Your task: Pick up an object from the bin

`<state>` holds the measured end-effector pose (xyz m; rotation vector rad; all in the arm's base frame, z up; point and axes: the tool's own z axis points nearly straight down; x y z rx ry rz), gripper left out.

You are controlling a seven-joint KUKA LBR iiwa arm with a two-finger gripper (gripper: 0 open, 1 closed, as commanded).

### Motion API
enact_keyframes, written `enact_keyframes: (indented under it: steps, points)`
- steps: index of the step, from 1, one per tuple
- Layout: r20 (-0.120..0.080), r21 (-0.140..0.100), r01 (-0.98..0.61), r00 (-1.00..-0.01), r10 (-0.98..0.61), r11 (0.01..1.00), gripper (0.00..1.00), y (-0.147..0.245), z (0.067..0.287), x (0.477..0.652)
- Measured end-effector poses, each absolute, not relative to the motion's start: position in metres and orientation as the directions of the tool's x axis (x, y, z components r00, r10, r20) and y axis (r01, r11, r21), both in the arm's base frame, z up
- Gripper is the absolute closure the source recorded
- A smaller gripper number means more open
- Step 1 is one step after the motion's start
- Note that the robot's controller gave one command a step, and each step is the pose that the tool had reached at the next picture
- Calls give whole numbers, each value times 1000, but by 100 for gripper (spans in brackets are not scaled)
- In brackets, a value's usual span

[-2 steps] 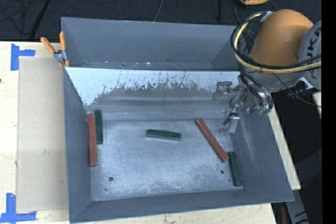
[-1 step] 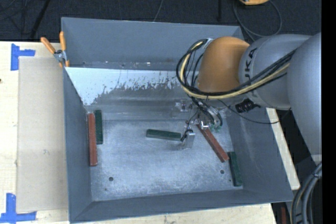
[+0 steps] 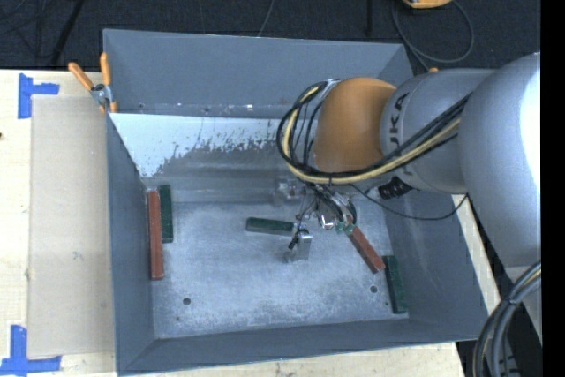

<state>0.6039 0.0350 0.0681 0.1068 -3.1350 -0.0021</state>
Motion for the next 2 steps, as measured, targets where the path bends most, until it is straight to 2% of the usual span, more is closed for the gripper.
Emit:
enact_keyframes:
  steps: [1,2]
  points:
    - [0,0,-69,-998,-69,998,100,34,70,605]
    - [-10,-1,-70,-997,-70,998,100,26,245,584]
